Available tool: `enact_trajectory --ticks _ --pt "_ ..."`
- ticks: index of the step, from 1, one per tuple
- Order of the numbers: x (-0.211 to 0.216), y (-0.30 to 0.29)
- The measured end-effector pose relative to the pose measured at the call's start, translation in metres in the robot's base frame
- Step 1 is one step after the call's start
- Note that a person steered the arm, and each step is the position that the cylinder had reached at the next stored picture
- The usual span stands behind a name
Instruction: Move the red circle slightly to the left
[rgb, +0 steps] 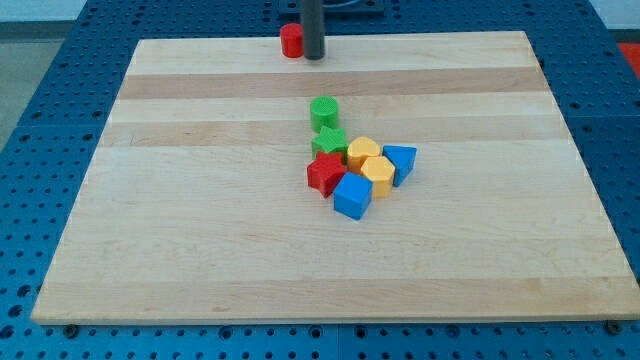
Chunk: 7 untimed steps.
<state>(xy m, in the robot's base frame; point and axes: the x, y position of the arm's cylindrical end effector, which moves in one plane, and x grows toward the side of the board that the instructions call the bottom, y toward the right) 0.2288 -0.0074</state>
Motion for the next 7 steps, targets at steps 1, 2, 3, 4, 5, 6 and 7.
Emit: enact_trajectory --ticks 1,2,3,4,5,6,7 --pt "-0.035 0.007" --pt "-0.035 -0.007" --pt "-0.037 -0.046" --pt "-0.026 -0.08" --pt "-0.014 -0.103" --pt "-0.005 -0.128" --pt "-0.005 -0.13"
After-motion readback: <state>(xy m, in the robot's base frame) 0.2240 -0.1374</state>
